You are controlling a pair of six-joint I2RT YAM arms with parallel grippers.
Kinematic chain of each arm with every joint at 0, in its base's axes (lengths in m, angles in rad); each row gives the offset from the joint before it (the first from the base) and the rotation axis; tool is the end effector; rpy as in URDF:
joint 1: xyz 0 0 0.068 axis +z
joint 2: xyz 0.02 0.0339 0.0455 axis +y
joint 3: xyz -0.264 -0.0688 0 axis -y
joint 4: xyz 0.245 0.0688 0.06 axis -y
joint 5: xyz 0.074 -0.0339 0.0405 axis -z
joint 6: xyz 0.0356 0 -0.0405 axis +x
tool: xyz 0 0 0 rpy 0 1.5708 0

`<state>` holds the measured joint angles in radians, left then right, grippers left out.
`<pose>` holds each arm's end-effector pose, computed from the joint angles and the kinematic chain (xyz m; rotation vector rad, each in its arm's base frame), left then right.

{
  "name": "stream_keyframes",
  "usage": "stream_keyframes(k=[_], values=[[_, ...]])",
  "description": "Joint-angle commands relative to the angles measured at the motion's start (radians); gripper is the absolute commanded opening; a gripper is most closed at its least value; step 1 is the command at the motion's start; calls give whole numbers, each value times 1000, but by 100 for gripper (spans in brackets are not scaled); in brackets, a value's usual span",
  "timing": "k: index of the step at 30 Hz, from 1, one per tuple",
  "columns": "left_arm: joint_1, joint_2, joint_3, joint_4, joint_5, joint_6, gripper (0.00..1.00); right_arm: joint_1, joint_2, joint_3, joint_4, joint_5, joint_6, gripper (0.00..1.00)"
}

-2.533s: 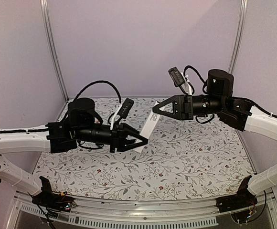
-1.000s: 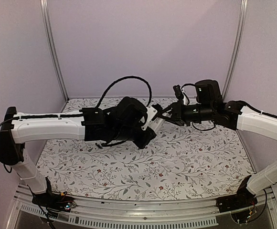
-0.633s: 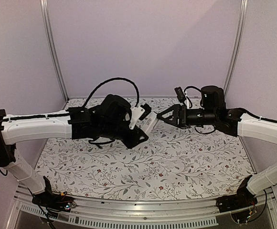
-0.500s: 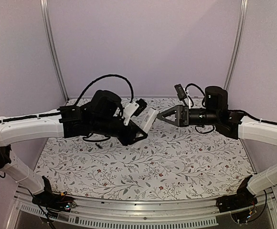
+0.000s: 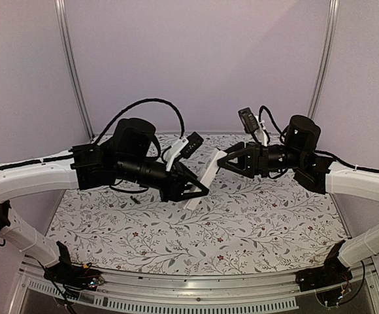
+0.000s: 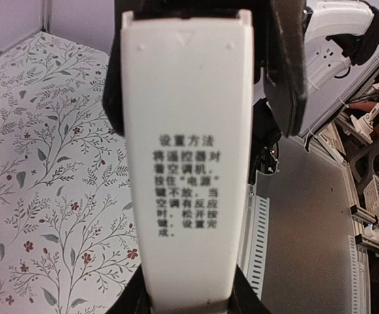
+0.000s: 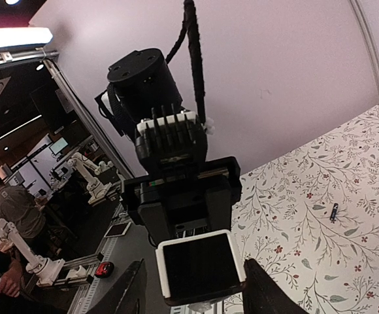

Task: Load the batteries into the remote control
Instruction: Pass from the left arm to the right

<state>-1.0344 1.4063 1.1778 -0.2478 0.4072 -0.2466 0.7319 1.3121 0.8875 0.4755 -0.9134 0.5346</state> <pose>0.1534 -0.2855 0.3280 1.1069 1.9376 -1.1727 0.2014 0.2188 0.3273 -0.9843 1.5161 1.6358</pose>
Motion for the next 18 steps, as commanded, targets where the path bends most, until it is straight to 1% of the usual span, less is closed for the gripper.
stream_keyframes(k=[1,2,6,8,11,14,15,18], values=[[15,-6,-6,50,59,-19,0,15,-7,34,20,-51,-19,46],[18,-5,-6,51,63,-21,0,17,-5,36,18,-55,-20,45],[23,1,-3,53,75,-26,0,20,-2,46,10,-62,-17,34],[25,5,-2,50,79,-26,2,20,1,50,9,-64,-10,26],[29,7,-4,51,81,-26,7,20,-5,55,-11,-52,-11,11],[31,7,-9,51,93,-25,12,21,-14,60,-18,-53,-16,1],[32,7,-11,50,97,-25,13,20,-16,62,-19,-53,-15,0],[33,7,-17,43,109,-22,17,14,-32,61,-19,-51,-15,0]])
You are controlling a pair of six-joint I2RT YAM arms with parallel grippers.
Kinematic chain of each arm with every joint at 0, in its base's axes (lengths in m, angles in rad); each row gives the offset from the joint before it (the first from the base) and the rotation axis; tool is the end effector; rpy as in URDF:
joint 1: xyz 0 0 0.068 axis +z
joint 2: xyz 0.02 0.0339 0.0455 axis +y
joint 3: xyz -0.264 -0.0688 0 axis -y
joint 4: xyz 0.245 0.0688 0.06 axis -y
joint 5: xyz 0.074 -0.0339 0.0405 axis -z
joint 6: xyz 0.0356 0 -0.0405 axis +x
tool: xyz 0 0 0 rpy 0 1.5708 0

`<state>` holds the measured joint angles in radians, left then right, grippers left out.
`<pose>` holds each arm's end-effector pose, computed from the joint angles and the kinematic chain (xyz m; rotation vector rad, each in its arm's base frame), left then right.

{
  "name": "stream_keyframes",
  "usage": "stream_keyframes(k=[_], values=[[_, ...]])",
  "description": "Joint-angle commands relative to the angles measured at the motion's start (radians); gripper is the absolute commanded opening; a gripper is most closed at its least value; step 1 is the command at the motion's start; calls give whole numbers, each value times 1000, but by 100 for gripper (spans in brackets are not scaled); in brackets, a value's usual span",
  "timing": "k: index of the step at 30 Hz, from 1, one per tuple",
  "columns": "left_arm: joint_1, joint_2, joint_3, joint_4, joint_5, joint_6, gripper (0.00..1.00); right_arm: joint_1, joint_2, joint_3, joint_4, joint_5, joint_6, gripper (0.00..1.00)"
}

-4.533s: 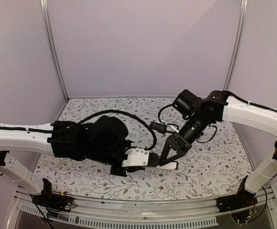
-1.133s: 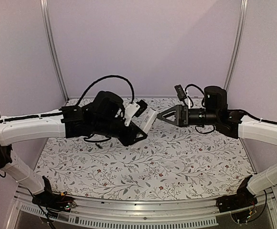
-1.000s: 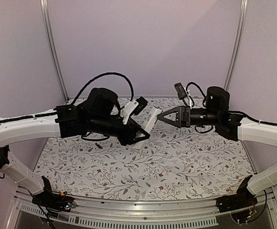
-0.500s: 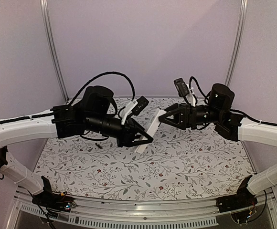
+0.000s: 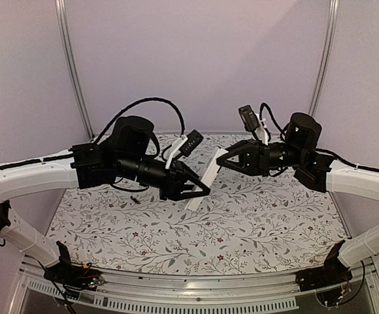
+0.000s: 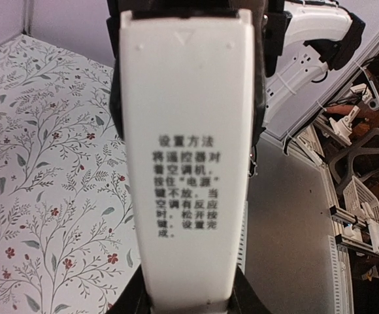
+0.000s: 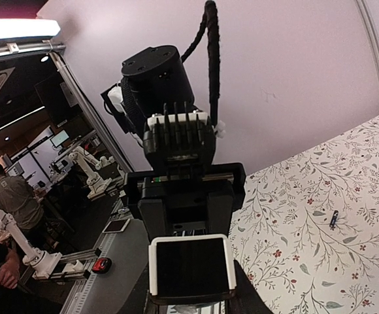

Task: Load the batteries into the remote control
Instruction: Remove the battery cover from the remote control.

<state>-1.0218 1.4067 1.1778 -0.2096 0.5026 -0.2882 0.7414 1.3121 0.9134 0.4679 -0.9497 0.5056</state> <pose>0.1546 -0.2856 0.3321 1.1175 1.9137 -1.2921 0.1988 0.2213 0.3354 -1.0469 1.4618 1.6427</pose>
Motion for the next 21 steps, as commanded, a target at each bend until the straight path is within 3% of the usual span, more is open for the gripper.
stream_keyframes(k=[1,15,19,21], values=[[19,5,-21,4,15,20,19,1,-40,33,-12,-14,14,0],[28,-24,-58,-4,42,23,36,-16,-66,24,-29,-28,6,0],[28,-27,-61,-6,40,26,29,-18,-68,19,-34,-28,0,0],[30,-29,-62,-10,43,27,31,-22,-69,18,-36,-29,-3,0]])
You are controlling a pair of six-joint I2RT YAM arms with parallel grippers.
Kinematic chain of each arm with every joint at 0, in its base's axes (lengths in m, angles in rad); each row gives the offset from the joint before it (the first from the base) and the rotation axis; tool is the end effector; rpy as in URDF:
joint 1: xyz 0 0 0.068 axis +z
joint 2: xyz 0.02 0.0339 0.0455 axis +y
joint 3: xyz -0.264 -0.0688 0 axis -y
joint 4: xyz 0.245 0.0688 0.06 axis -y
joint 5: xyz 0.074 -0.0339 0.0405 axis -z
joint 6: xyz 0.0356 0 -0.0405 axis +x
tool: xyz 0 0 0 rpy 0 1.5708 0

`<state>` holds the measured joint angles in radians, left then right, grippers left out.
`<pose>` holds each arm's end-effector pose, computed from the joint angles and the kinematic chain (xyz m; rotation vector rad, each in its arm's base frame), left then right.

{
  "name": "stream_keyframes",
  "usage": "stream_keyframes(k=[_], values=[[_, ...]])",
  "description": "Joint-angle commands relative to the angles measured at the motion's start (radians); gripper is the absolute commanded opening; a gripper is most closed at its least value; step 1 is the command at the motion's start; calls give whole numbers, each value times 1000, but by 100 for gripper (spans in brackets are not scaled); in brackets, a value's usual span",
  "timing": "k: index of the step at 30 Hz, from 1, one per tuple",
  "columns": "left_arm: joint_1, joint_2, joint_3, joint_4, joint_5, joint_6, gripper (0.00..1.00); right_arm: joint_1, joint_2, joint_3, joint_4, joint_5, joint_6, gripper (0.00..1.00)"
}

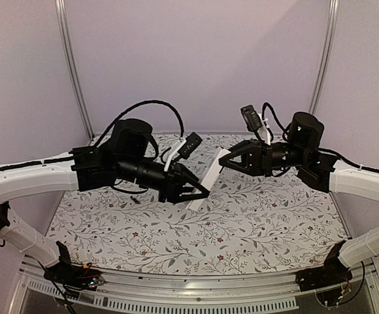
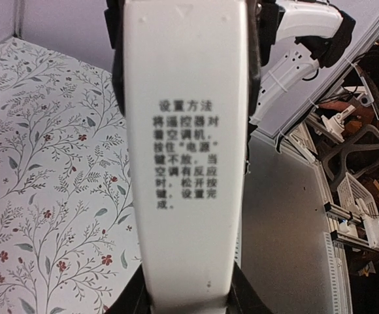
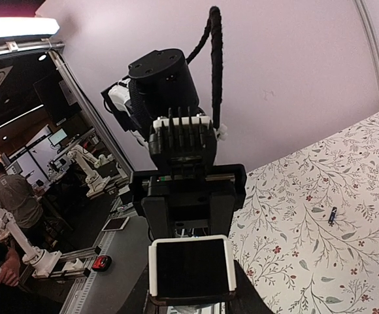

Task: Load the batteries into the remote control
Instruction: Remove the battery cover from the remote control.

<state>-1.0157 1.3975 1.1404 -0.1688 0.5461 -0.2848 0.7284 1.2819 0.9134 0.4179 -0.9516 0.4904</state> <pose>0.1539 -0.2832 0.3261 1.1426 1.8890 -1.3318 0.1967 0.2143 0.3390 -1.0432 1.4762 1.6276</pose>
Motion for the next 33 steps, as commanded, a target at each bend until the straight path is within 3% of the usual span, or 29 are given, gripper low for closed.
stream_keyframes(k=[1,10,33], values=[[24,-22,-27,-50,1,24,32,-9,-41,18,13,-28,11,0],[38,-57,-46,-62,8,26,41,-17,-53,20,-28,-42,-16,0],[76,-84,-83,-23,106,10,18,-20,-72,27,-102,-72,-69,0]])
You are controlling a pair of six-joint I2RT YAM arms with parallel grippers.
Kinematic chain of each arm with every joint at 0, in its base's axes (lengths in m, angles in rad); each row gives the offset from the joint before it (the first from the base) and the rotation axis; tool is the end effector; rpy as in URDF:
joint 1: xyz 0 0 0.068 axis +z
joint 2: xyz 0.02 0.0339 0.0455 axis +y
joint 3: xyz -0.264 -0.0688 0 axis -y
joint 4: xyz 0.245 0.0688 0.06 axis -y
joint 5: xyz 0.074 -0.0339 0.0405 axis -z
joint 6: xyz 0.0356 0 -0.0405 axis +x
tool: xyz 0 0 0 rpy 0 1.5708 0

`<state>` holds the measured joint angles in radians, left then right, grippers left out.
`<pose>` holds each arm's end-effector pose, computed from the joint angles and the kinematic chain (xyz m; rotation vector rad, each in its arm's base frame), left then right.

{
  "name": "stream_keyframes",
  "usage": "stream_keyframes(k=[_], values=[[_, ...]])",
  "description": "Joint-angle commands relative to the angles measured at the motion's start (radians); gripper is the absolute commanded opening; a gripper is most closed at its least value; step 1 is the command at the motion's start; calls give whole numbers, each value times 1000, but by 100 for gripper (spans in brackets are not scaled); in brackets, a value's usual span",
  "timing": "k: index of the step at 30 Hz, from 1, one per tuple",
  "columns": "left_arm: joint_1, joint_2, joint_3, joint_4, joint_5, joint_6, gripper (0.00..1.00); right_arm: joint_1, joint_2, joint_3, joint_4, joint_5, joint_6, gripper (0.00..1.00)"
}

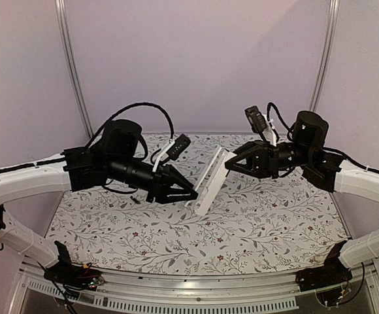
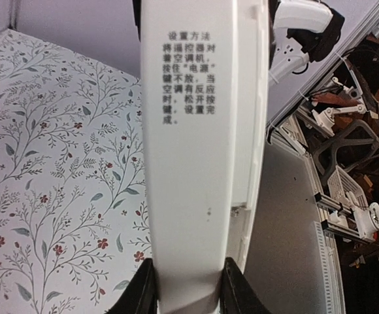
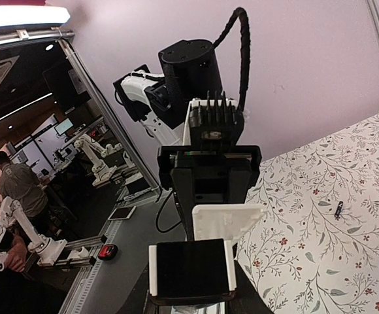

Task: Load the batteries into the remote control
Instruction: Remove the battery cover from the remote control, then place the battery cover at the center of the board.

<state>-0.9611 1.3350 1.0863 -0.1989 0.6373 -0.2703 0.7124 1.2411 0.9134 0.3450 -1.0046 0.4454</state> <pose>0.1562 -0.2606 0.3236 1.1625 1.8959 -1.3777 0.1914 0.2050 0.3428 -1.0994 1.4669 1.6265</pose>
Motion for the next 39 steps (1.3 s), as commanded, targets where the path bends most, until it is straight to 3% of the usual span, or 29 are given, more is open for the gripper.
stream_keyframes(k=[1,6,10,13,24,31,36,39], values=[[23,-23,-35,13,9,-7,15,-4,-33,27,-38,-13,-32,0],[32,-26,-41,-13,-120,-6,14,-18,-44,33,-102,1,-70,0],[41,82,44,-207,-465,22,15,-33,-72,47,-203,35,-128,0],[41,224,126,-330,-593,28,15,-37,-92,55,-247,56,-163,0],[39,598,303,-478,-753,7,20,-39,-140,28,-309,87,-186,0],[39,705,344,-527,-795,3,24,-38,-151,16,-312,88,-186,0],[41,737,341,-528,-790,7,35,-38,-153,17,-321,89,-191,0],[41,735,339,-529,-773,12,47,-39,-155,16,-325,87,-195,0]])
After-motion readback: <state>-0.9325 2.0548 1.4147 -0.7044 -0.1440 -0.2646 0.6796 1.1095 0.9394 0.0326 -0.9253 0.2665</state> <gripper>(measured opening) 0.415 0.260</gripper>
